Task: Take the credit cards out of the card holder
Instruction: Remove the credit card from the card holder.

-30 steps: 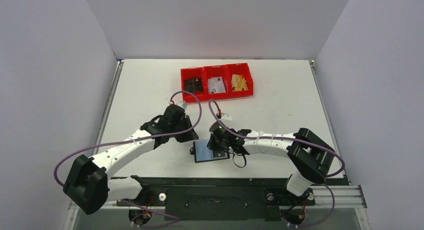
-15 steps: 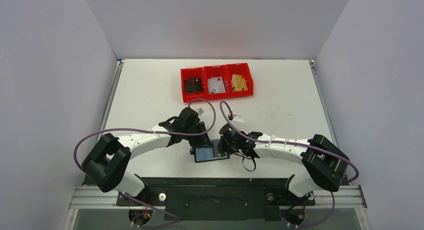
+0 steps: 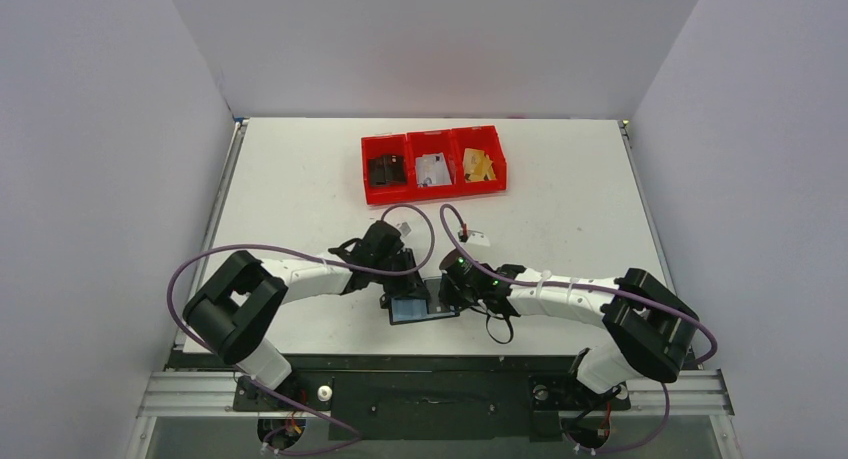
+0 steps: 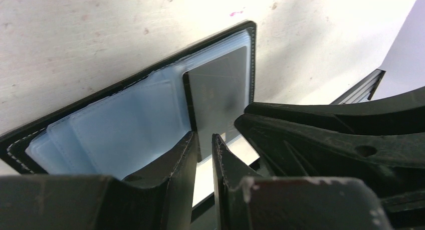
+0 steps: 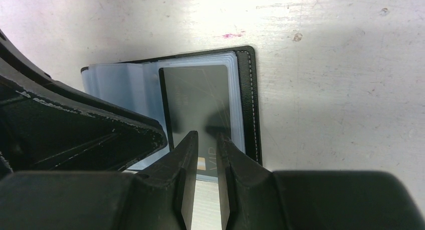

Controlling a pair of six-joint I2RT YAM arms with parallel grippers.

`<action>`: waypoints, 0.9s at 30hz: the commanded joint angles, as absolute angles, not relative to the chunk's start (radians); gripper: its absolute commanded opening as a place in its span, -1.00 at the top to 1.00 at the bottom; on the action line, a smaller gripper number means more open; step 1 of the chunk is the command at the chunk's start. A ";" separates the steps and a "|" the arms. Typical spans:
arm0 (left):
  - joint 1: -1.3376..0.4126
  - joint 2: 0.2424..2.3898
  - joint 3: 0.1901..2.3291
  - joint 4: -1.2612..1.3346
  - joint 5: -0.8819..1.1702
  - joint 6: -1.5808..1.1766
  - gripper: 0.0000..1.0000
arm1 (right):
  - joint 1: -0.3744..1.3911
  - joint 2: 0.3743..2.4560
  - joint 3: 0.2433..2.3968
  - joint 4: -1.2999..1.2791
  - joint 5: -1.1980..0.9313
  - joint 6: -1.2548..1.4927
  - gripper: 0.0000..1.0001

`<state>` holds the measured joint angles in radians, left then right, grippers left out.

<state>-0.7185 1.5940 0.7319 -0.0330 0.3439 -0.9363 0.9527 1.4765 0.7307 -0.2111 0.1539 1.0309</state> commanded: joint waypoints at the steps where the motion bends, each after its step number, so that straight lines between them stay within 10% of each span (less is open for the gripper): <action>1: -0.718 1.589 0.714 0.004 0.306 -0.932 0.70 | 0.941 1.447 0.718 -0.211 0.192 1.019 0.65; 27: -0.694 1.561 0.618 0.109 0.329 -0.958 0.60 | 0.928 1.524 0.736 -0.217 0.192 1.008 0.92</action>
